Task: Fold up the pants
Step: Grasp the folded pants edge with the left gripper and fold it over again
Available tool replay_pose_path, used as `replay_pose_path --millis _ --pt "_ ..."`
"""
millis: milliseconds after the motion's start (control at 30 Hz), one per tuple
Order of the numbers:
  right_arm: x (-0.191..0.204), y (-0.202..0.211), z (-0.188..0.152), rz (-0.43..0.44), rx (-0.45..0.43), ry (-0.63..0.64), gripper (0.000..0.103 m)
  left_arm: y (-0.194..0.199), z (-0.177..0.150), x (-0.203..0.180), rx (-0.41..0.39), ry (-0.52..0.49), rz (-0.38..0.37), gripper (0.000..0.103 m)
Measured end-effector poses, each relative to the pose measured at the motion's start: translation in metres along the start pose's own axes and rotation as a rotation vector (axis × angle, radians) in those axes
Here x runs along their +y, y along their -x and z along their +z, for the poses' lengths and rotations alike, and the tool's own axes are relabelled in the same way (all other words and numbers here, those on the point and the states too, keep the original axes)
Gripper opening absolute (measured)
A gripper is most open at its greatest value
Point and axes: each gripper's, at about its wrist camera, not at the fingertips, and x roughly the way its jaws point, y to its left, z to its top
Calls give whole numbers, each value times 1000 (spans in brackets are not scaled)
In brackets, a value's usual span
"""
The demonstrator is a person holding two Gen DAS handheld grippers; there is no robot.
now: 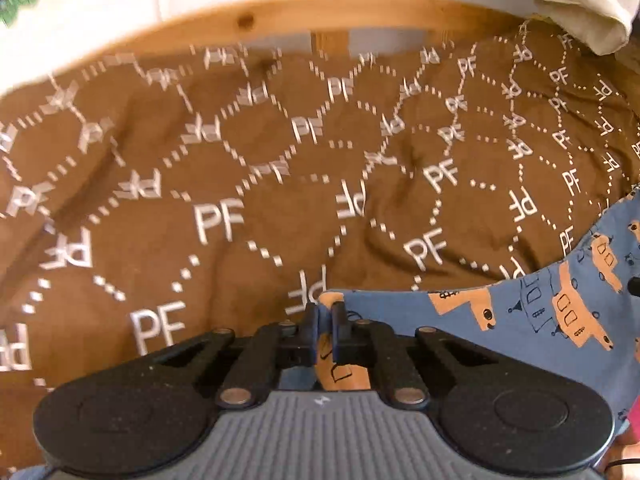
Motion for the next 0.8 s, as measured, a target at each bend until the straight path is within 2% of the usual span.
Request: replay_pose_path --millis 100,167,233,333,433,533,600,733,800 --pt "-5 0 -3 -44 10 6 101 6 -1 -5 -29 13 61 6" --pt "-11 -7 -5 -104 45 27 100 -1 0 -6 0 27 89 6" --pt "-19 -17 -9 -142 75 43 95 -17 0 -4 40 39 119 6" --pt "-25 -16 -14 -127 50 41 95 -26 -2 0 78 96 112 7" --pt "-24 -5 -16 -137 27 47 96 -22 0 -1 93 99 92 9" --pt "-30 15 -18 -154 -1 17 101 -11 4 -11 96 39 125 27" --pt "-33 30 -19 -134 -24 -18 102 -1 7 -23 68 0 135 51" --pt "-38 50 -30 -118 -37 -79 102 8 23 -68 8 -89 55 54" --pt "-37 53 -37 -149 -25 -66 102 6 33 -101 -24 -140 -11 62"
